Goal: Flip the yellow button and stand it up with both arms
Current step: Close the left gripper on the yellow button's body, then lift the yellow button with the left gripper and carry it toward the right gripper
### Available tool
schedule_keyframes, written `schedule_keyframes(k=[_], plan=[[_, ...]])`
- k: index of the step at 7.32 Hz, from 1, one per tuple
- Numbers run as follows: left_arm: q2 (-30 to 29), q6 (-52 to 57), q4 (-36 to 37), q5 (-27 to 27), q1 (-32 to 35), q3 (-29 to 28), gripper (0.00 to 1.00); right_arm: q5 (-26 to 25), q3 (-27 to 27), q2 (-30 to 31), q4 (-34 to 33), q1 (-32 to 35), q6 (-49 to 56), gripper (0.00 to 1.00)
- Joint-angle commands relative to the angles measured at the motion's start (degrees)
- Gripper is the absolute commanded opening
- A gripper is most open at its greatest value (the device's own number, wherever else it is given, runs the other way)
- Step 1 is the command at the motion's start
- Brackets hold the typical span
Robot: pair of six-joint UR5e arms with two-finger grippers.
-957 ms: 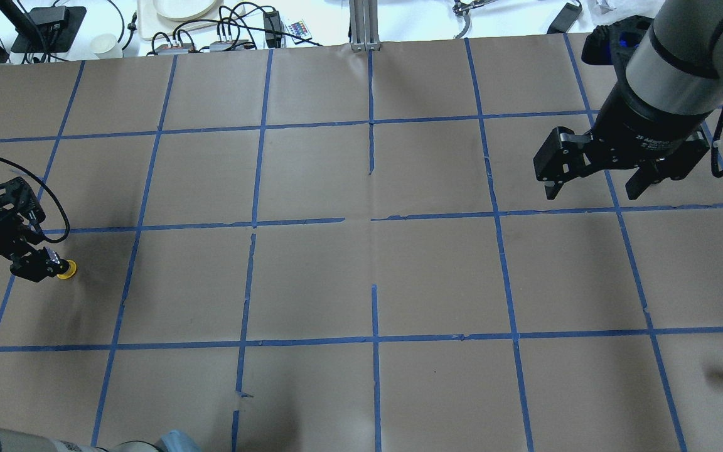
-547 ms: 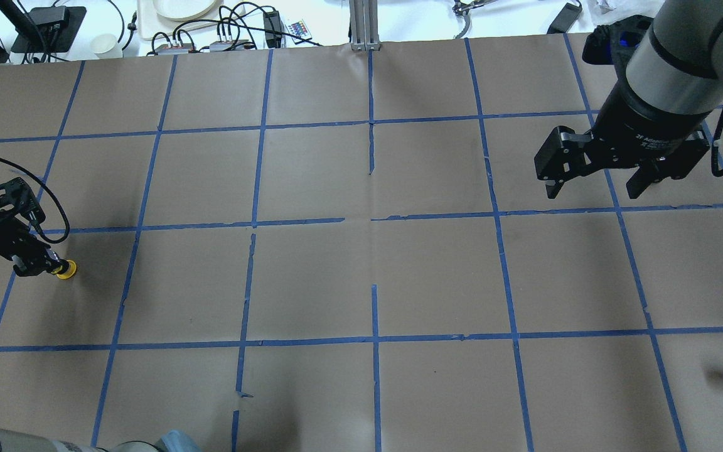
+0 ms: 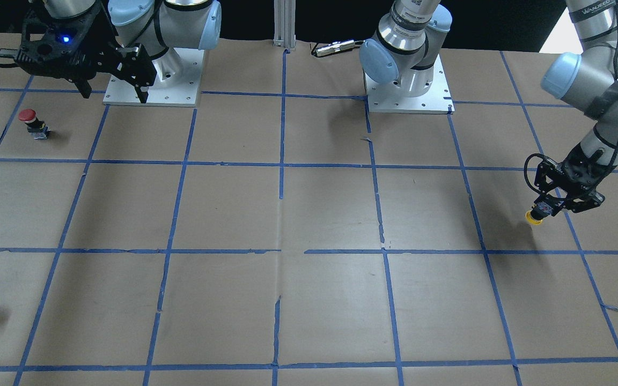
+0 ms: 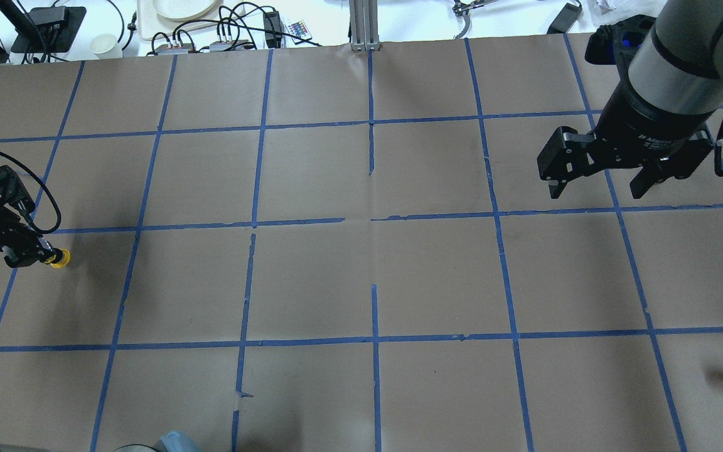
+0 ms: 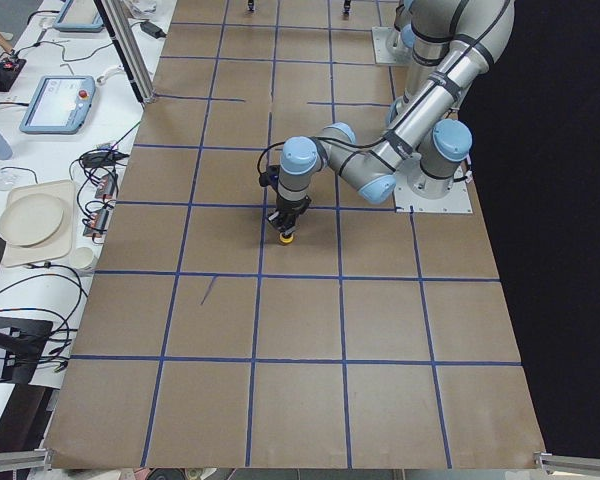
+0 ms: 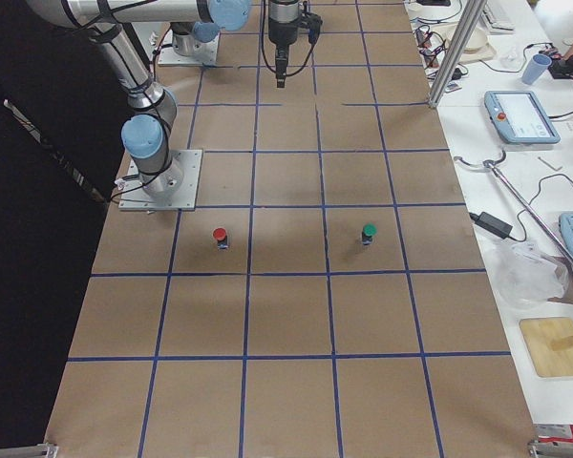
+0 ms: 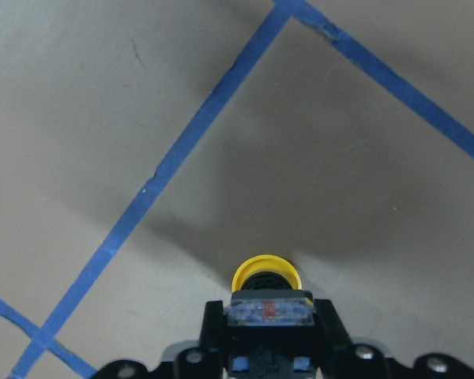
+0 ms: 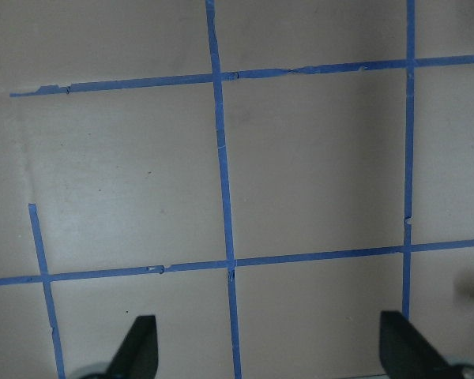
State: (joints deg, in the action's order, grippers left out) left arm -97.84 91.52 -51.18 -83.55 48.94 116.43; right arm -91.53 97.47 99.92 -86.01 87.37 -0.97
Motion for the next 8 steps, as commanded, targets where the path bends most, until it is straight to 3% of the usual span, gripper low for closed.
schedule_keyframes(k=[1,3,4,5,6,8], plan=[[7.63,-8.07,-16.84,8.20,4.12,-5.21,0.11,-0.05,0.00,0.01,0.05,-0.09,-0.09,1.00],[9.24,-21.28,-27.61,12.08,15.16,-15.04,0.11,0.73,-0.26,-0.25,0.31,-0.53,-2.44,1.00],[8.72,-31.82,-29.04,12.35,22.53,-20.14,0.11,3.96,-0.52,-0.16,1.27,-1.67,-11.42,1.00],[7.76,-41.41,-30.19,12.53,28.86,-23.67,0.11,11.39,-0.53,0.01,3.02,-1.76,-20.39,1.00],[6.70,-50.99,-30.64,17.75,33.97,-25.79,0.11,17.90,-0.70,0.10,3.56,-1.77,-31.70,1.00],[6.96,-60.38,-37.80,34.76,36.22,-26.52,0.11,29.86,-1.31,-2.52,3.13,-3.42,-38.74,1.00]])
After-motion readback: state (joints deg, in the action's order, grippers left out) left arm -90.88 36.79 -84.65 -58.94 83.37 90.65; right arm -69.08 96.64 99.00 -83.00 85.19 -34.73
